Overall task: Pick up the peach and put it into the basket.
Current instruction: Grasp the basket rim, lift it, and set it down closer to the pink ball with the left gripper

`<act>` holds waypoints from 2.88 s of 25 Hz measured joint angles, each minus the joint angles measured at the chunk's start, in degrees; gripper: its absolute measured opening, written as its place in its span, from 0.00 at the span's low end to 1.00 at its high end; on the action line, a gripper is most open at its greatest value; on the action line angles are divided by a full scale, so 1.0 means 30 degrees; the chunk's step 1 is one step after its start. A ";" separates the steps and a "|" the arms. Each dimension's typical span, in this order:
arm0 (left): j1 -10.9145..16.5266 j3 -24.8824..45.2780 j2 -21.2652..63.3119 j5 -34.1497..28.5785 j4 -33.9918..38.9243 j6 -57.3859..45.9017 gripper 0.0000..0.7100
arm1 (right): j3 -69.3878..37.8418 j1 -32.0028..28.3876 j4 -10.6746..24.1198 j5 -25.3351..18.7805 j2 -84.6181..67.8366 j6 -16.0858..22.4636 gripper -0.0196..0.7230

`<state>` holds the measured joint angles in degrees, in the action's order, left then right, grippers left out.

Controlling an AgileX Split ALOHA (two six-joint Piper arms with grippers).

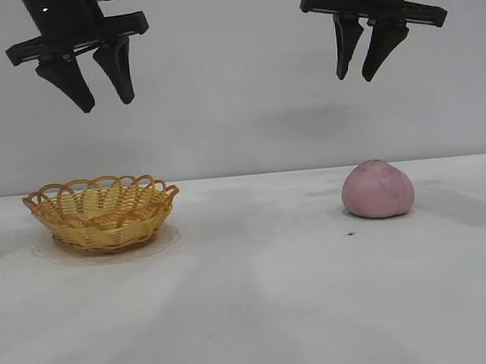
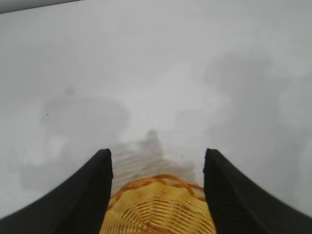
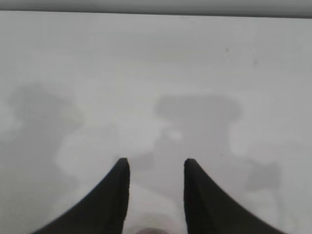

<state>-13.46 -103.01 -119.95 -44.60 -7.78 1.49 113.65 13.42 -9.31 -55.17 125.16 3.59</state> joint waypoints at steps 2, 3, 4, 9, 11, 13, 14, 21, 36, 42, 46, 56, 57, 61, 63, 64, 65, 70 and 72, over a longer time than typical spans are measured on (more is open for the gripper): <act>0.0000 0.0000 0.0000 0.0000 0.0000 0.0000 0.57 | 0.0000 0.0000 0.0000 0.0000 0.0000 0.0000 0.38; 0.0000 0.0000 0.0000 0.0000 0.0000 0.0000 0.57 | 0.0000 0.0000 0.0000 0.0000 0.0000 0.0000 0.38; 0.0000 0.0000 0.0000 0.0000 0.0000 -0.0035 0.57 | 0.0000 0.0000 0.0000 0.0000 0.0000 0.0000 0.38; 0.0000 0.0000 0.0000 -0.0084 0.0125 -0.0035 0.57 | 0.0000 0.0000 0.0000 0.0000 0.0000 0.0000 0.38; 0.0000 0.0000 0.0000 -0.0555 0.0853 -0.0035 0.57 | 0.0000 0.0000 0.0000 0.0000 0.0000 0.0000 0.38; 0.0000 0.0000 -0.0040 -0.1361 0.2078 -0.0035 0.57 | 0.0000 0.0000 0.0000 0.0000 0.0000 0.0000 0.38; 0.0042 0.0000 -0.0133 -0.1793 0.2747 -0.0035 0.57 | 0.0000 0.0000 0.0000 -0.0036 0.0000 0.0000 0.38; 0.0748 -0.0026 -0.1941 -0.3206 0.3507 0.0276 0.57 | 0.0000 0.0000 0.0000 -0.0151 0.0000 -0.0039 0.38; 0.1581 0.0648 -0.2911 -0.2393 -0.3685 0.2638 0.00 | 0.0000 0.0000 0.0039 -0.0267 0.0000 -0.0429 0.38; 0.1439 0.8849 0.2872 0.3170 -1.5524 0.7694 0.00 | 0.0000 0.0000 0.0163 -0.0309 0.0000 -0.0491 0.38; -0.0887 1.4870 0.4788 0.6317 -2.2151 1.2867 0.00 | 0.0000 0.0000 0.0187 -0.0309 0.0000 -0.0491 0.38; -0.2082 1.6960 0.3418 0.7713 -2.4216 1.4761 0.00 | 0.0000 0.0014 0.0148 -0.0309 0.0000 -0.0491 0.38; -0.2082 1.6960 0.3271 0.7684 -2.4216 1.4791 0.00 | 0.0000 0.0014 0.0148 -0.0309 0.0000 -0.0491 0.38; -0.2082 1.6960 0.3237 0.7496 -2.4132 1.4834 0.29 | 0.0000 0.0014 0.0148 -0.0309 0.0000 -0.0491 0.38; -0.2082 1.6960 0.3353 0.7226 -2.3909 1.4834 0.50 | 0.0000 0.0014 0.0148 -0.0309 0.0000 -0.0491 0.38; -0.2082 1.6960 0.3543 0.6973 -2.3722 1.4834 0.58 | 0.0000 0.0014 0.0148 -0.0309 0.0000 -0.0491 0.38; -0.2082 1.6960 0.3817 0.6646 -2.3458 1.4834 0.63 | 0.0000 0.0014 0.0148 -0.0309 0.0000 -0.0491 0.38; -0.1917 1.7049 0.6269 0.7100 -2.1227 1.5065 0.67 | 0.0000 0.0014 0.0148 -0.0309 0.0000 -0.0491 0.38; -0.1404 1.6761 0.7127 0.7532 -1.8933 1.5061 0.57 | 0.0000 0.0014 0.0148 -0.0309 0.0000 -0.0491 0.38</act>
<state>-17.67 -52.72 -98.57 -22.01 -64.58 46.68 113.65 13.46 -8.87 -56.09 125.16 2.11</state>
